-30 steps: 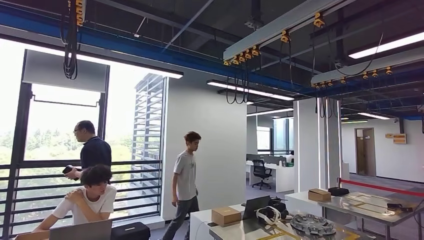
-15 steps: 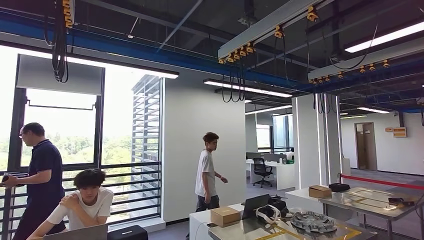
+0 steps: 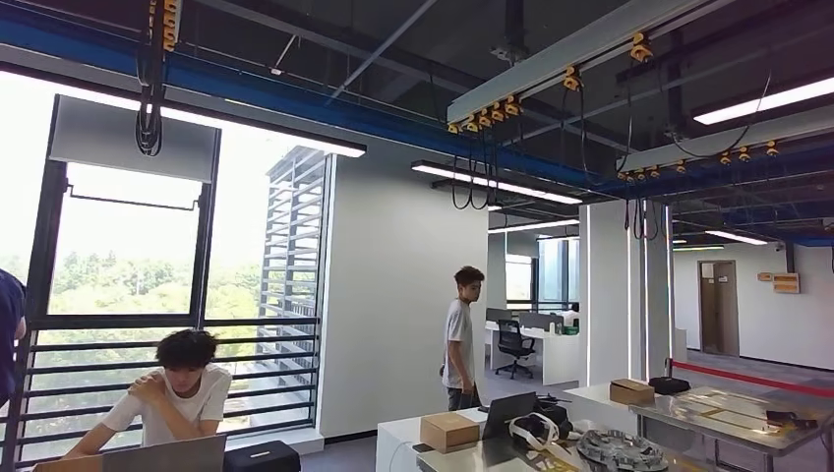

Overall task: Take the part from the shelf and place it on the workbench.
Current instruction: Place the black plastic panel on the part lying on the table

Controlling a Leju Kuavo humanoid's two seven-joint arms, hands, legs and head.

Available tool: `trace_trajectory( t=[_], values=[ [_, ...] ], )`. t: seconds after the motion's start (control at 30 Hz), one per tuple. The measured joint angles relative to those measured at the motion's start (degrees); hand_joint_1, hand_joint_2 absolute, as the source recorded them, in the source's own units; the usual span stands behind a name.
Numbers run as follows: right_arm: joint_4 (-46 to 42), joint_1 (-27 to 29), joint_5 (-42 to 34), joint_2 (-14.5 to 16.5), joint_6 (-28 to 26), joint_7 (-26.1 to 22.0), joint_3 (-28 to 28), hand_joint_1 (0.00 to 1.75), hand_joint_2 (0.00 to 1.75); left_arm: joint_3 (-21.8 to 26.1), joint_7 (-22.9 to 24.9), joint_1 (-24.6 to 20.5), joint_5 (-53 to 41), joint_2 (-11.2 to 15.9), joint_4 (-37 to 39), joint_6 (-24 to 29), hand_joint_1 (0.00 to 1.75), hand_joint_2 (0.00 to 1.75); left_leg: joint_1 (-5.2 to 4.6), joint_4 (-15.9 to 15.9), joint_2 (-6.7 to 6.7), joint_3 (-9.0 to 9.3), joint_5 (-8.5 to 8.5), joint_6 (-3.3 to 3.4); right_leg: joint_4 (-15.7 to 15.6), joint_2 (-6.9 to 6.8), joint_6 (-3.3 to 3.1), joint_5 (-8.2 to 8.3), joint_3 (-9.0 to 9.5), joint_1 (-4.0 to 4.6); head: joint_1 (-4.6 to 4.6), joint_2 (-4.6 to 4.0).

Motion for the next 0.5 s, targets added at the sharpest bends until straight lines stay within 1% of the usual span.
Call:
trace_trajectory(
  t=[0.03,0.07,0.1,0.13,0.17,0.2,0.23,0.27,0.3,0.37,0.4,0.43,0.47,0.5],
  values=[
    [0.2,0.0,0.0,0.0,0.0,0.1,0.1,1.75,1.75,-0.1,0.0,0.0,0.0,0.0,0.0,0.0,0.00,1.75,-0.18,0.0,0.02,0.04,-0.08,0.19,3.6,0.00,-0.05,-1.13,-1.98,0.06,-0.10,0.00],
    [0.4,0.0,-0.1,0.0,0.0,0.3,0.2,1.75,1.75,-0.2,0.0,0.0,0.0,0.0,0.0,0.0,0.00,1.75,-0.37,0.0,0.02,0.14,-0.17,0.35,5.9,0.00,-0.17,-1.37,-3.36,0.13,-0.16,0.00],
    [0.6,0.0,-0.2,0.0,-0.1,0.3,0.3,1.75,1.75,-0.3,0.0,0.0,0.0,0.0,0.0,0.0,0.00,1.75,-0.56,0.0,-0.02,0.30,-0.28,0.48,6.1,0.01,-0.41,-0.47,-3.74,0.24,-0.21,0.00],
    [0.7,0.0,-0.3,0.0,-0.1,0.4,0.4,1.75,1.75,-0.3,0.0,0.0,0.0,0.0,0.0,0.0,0.00,1.75,-0.75,0.0,-0.08,0.55,-0.43,0.57,4.0,0.01,-0.77,1.42,-3.04,0.41,-0.24,0.00],
    [0.7,-0.1,-0.4,0.0,-0.2,0.4,0.5,1.75,1.75,-0.4,0.0,0.0,0.1,-0.1,0.0,0.0,0.00,1.75,-0.90,0.0,-0.14,0.84,-0.63,0.59,0.3,0.00,-1.29,3.82,-1.52,0.65,-0.23,0.00],
    [0.8,-0.1,-0.4,0.0,-0.2,0.4,0.5,1.75,1.75,-0.4,0.0,0.0,0.1,-0.1,0.0,0.0,0.00,1.75,-1.12,0.0,-0.18,1.05,-0.86,0.51,-3.5,-0.05,-1.84,5.55,0.17,0.93,-0.11,0.00],
    [0.8,-0.2,-0.4,0.0,-0.2,0.4,0.5,1.75,1.75,-0.4,0.0,0.0,0.1,-0.2,0.0,0.0,0.00,1.75,-1.25,0.1,-0.19,1.13,-1.06,0.36,-6.6,-0.09,-2.25,6.57,1.56,1.15,-0.09,0.00],
    [0.8,-0.3,-0.4,0.0,-0.2,0.4,0.6,1.75,1.75,-0.5,0.1,0.0,0.1,-0.2,0.0,0.0,0.00,1.75,-1.31,0.1,-0.18,1.12,-1.18,0.13,-8.5,-0.08,-2.53,6.85,2.36,1.34,-0.01,0.00],
    [0.8,-0.3,-0.4,0.0,-0.2,0.4,0.6,1.75,1.75,-0.5,0.1,0.0,0.2,-0.2,0.0,0.0,0.00,1.75,-1.34,0.0,-0.16,1.07,-1.23,-0.15,-9.1,-0.05,-2.65,6.51,2.62,1.45,0.01,0.00],
    [0.9,-0.4,-0.4,0.1,-0.3,0.4,0.6,1.75,1.75,-0.6,0.2,-0.1,0.2,-0.1,0.0,0.0,0.00,1.75,-1.26,-0.1,-0.09,1.19,-1.44,-0.73,-9.8,0.09,-2.91,6.50,2.92,1.30,-0.11,0.01],
    [0.9,-0.4,-0.4,0.1,-0.3,0.4,0.7,1.75,1.75,-0.6,0.1,-0.1,0.2,-0.1,0.0,0.1,0.00,1.75,-1.25,0.3,-0.07,1.14,-1.89,-1.08,-10.1,0.08,-3.11,6.52,3.26,1.09,-0.06,0.01],
    [0.9,-0.4,-0.4,0.2,-0.3,0.4,0.7,1.75,1.75,-0.6,0.1,-0.1,0.2,0.0,0.0,0.1,0.00,1.75,-1.18,1.8,-0.06,0.60,-2.82,-1.46,-10.5,0.04,-3.30,6.53,3.65,0.86,0.02,0.01],
    [0.9,-0.4,-0.4,0.2,-0.3,0.4,0.7,1.75,1.75,-0.6,0.1,-0.1,0.2,0.0,0.0,0.1,0.00,1.75,-0.98,4.5,-0.06,-0.62,-4.22,-1.85,-10.7,-0.03,-3.46,6.49,3.98,0.70,0.15,0.01],
    [0.9,-0.4,-0.4,0.2,-0.4,0.4,0.7,1.75,1.75,-0.7,0.0,-0.2,0.2,0.0,0.0,0.1,0.00,1.75,-0.74,8.1,-0.06,-2.35,-5.82,-2.24,-10.7,-0.09,-3.56,6.37,4.18,0.65,0.32,0.00]
  ],
)
